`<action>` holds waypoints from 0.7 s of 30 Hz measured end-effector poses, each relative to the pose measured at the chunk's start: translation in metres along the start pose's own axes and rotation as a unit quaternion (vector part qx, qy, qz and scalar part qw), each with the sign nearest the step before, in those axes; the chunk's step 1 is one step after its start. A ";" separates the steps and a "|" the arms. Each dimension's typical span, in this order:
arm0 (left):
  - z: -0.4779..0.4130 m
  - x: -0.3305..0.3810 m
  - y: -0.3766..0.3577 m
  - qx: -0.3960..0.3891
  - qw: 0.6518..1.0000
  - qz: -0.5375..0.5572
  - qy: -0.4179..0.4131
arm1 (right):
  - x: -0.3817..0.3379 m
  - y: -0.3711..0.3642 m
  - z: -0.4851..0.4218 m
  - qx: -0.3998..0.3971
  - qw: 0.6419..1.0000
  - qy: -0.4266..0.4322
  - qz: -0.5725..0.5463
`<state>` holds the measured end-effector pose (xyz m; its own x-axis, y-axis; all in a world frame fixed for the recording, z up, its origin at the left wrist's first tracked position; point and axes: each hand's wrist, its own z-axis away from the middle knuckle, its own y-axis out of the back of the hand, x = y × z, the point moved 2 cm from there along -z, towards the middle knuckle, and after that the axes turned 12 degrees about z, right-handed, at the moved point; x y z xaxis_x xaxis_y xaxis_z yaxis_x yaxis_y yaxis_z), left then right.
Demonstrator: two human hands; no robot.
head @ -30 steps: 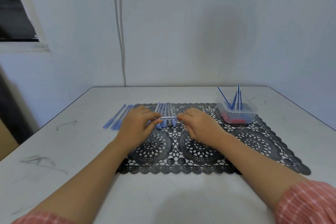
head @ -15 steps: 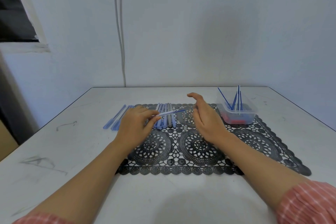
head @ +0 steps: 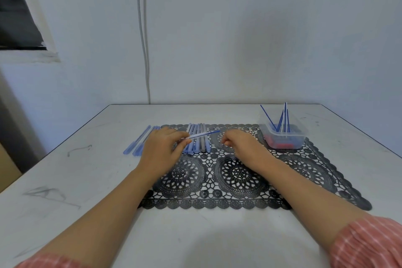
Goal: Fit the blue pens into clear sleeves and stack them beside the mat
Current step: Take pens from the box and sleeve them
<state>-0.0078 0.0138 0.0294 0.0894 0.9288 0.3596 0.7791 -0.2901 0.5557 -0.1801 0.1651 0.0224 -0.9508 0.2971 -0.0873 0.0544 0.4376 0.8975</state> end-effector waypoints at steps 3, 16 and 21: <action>0.000 -0.002 -0.001 -0.004 1.000 0.002 0.006 | -0.001 -0.004 0.001 -0.024 0.998 0.043 0.025; 0.001 -0.002 -0.002 -0.007 1.000 0.008 0.001 | -0.009 0.004 0.005 -0.074 0.995 0.026 0.063; 0.001 -0.002 -0.002 -0.013 1.000 0.007 0.002 | -0.007 0.014 0.009 -0.033 0.996 -0.006 0.079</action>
<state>-0.0091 0.0126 0.0271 0.0979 0.9237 0.3703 0.7609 -0.3093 0.5704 -0.1697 0.1768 0.0319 -0.9286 0.3673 0.0520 0.1814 0.3274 0.9273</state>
